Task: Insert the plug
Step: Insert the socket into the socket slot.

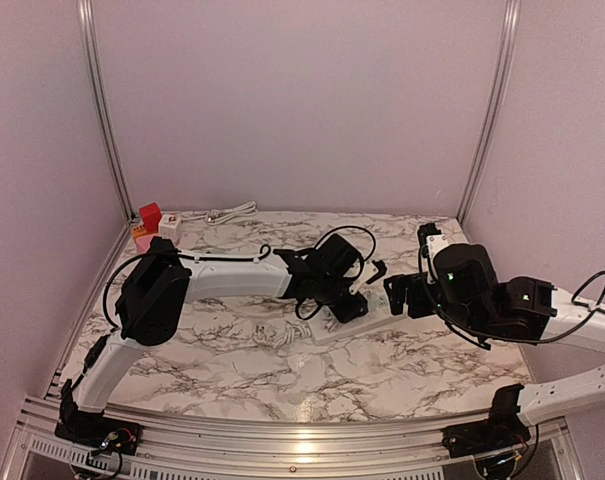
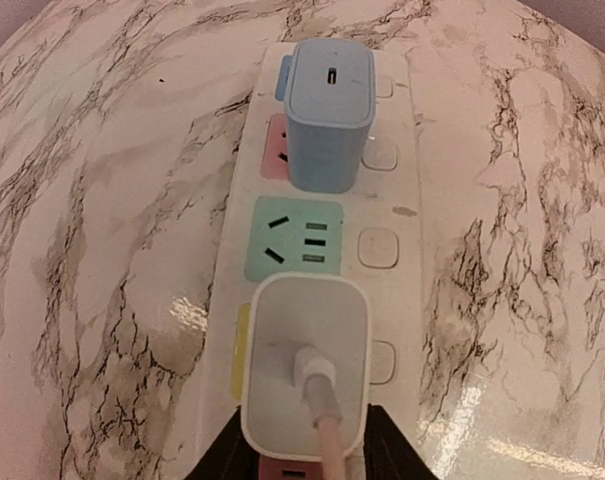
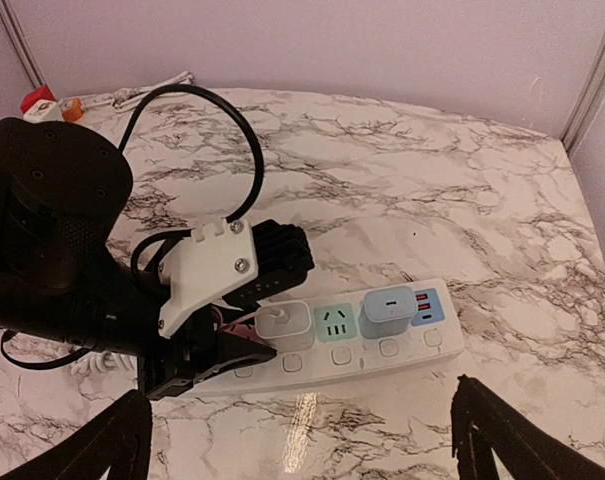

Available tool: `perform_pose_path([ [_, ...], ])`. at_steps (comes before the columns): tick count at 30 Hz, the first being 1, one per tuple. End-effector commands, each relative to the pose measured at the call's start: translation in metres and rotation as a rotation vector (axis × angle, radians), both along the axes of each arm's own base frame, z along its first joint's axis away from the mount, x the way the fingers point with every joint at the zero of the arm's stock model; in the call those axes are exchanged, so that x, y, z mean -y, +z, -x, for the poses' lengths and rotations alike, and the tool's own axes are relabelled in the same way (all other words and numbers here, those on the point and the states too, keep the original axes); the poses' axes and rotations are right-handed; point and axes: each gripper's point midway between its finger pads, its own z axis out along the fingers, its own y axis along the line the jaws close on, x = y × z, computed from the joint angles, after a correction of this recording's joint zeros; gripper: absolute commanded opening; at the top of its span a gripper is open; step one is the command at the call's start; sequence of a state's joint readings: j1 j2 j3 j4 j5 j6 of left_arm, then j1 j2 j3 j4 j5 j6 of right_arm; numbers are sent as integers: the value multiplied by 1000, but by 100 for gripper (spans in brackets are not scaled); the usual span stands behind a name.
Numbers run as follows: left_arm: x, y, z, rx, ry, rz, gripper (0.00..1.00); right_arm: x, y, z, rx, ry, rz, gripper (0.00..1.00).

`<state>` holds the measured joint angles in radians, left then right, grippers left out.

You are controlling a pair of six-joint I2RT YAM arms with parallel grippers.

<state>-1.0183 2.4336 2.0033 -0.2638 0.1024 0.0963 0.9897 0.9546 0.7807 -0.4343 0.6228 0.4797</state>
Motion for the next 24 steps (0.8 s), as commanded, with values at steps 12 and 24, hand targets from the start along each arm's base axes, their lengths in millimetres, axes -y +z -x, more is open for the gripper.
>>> perform_pose_path([
  [12,-20,15,8,-27,8,-40,49,-3,15,-4,27,-3,-38,98],
  [24,-65,36,-26,108,148,-123,57,-9,11,-5,21,11,-42,98],
])
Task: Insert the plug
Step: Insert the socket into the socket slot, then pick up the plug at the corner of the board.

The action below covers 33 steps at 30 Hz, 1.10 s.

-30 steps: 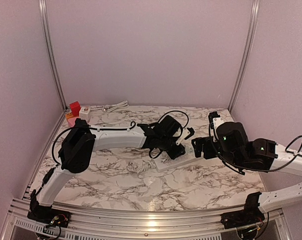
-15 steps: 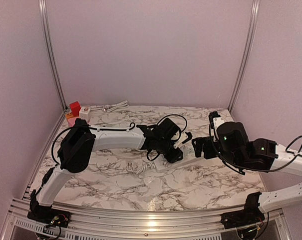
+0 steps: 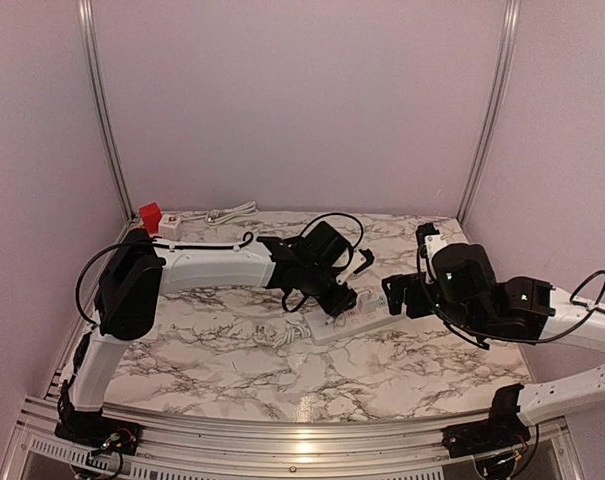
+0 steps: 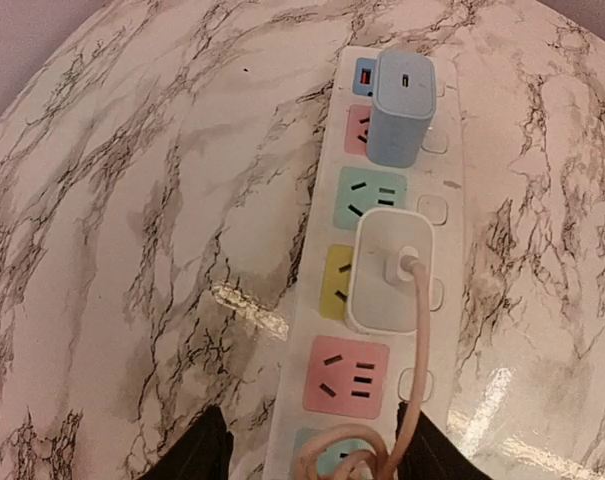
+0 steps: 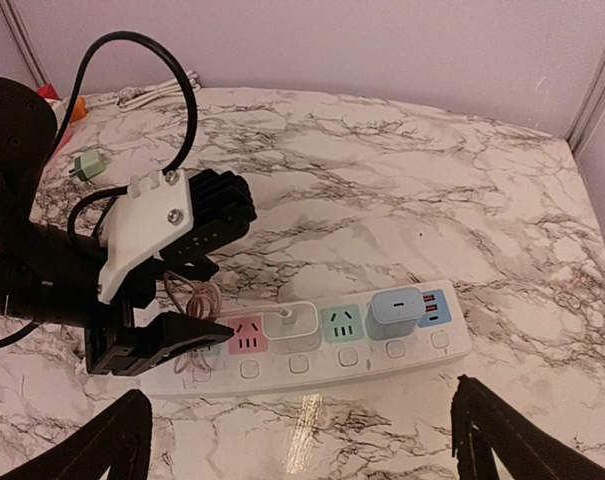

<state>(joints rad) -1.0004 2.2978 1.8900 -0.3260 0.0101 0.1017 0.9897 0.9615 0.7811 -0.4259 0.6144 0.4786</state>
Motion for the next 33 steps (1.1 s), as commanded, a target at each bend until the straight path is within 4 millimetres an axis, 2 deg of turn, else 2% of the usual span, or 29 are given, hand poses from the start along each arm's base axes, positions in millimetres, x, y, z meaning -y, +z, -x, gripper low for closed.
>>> perform_pose_path([
  [1,-27,10,-23,81,79,-66,57,-7,10,-5,22,4,-38,98],
  [9,-40,8,-52,183,196,-128,57,-11,3,-5,4,9,-47,98],
  [15,-33,13,-61,184,203,-72,57,-10,-3,-3,-8,9,-53,99],
  [19,-22,4,-48,122,109,-47,57,-8,-4,-2,-12,4,-53,98],
  [23,-21,-5,-28,55,32,-38,56,-5,-4,-1,-5,2,-56,98],
  [29,-38,-6,-5,-17,-12,-32,60,-7,-6,-1,-6,5,-55,99],
  [33,-62,2,-13,-6,61,-45,67,-8,-7,-2,-4,7,-55,99],
])
